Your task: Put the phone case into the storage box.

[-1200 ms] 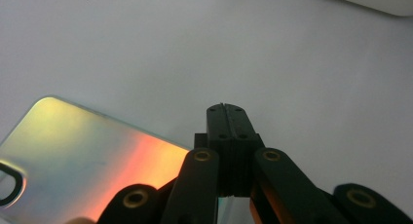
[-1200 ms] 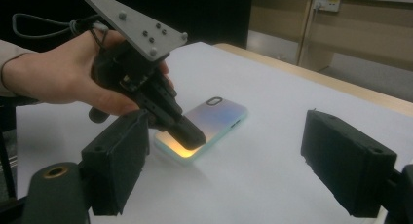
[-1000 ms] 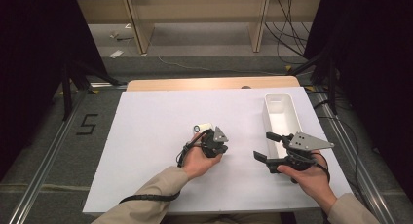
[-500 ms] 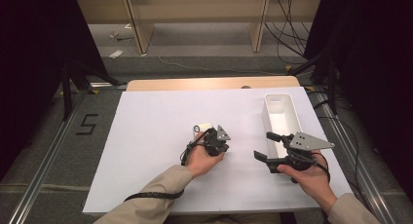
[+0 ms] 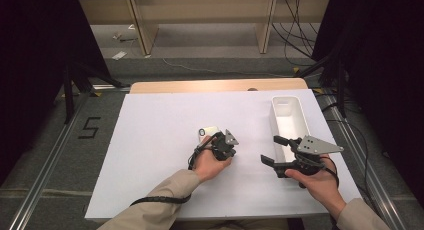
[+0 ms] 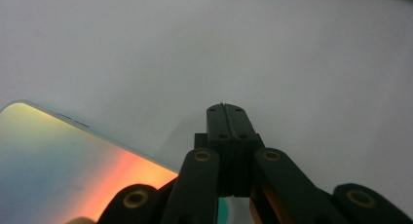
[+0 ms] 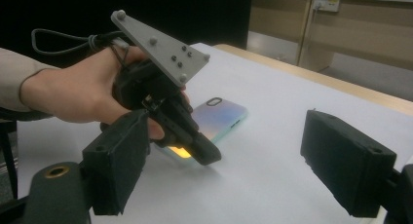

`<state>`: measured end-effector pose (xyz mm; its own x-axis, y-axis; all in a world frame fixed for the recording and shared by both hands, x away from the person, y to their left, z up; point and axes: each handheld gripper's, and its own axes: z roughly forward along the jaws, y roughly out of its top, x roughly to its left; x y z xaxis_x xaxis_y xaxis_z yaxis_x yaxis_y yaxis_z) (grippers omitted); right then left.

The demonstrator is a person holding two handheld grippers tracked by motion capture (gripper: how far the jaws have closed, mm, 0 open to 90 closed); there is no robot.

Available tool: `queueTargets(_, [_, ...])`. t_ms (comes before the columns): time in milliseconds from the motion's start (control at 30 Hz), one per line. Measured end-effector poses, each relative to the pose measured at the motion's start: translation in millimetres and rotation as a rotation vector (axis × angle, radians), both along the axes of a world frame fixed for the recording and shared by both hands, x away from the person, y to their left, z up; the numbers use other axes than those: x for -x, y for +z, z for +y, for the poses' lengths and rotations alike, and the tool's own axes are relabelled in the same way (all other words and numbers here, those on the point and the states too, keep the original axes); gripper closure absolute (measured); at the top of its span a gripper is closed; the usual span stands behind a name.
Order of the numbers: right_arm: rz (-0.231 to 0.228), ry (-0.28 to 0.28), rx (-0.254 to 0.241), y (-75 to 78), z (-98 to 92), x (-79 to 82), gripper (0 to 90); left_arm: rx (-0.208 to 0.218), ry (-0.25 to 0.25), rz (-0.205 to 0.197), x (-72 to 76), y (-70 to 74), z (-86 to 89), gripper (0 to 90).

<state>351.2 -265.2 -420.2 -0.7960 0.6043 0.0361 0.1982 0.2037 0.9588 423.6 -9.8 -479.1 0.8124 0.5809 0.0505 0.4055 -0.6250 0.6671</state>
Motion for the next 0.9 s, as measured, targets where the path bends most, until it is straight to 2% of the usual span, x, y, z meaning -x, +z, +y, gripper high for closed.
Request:
queueTargets(267, [0.000, 0.000, -0.003, 0.2, -0.1, 0.1, 19.1, -0.015, 0.007, 0.011, -0.5, -3.2, 0.4, 90.0])
queueTargets(900, [-0.006, -0.008, -0.006, 0.2, -1.4, -0.5, 19.1, -0.045, 0.020, 0.027, 3.7, -0.9, 4.9, 90.0])
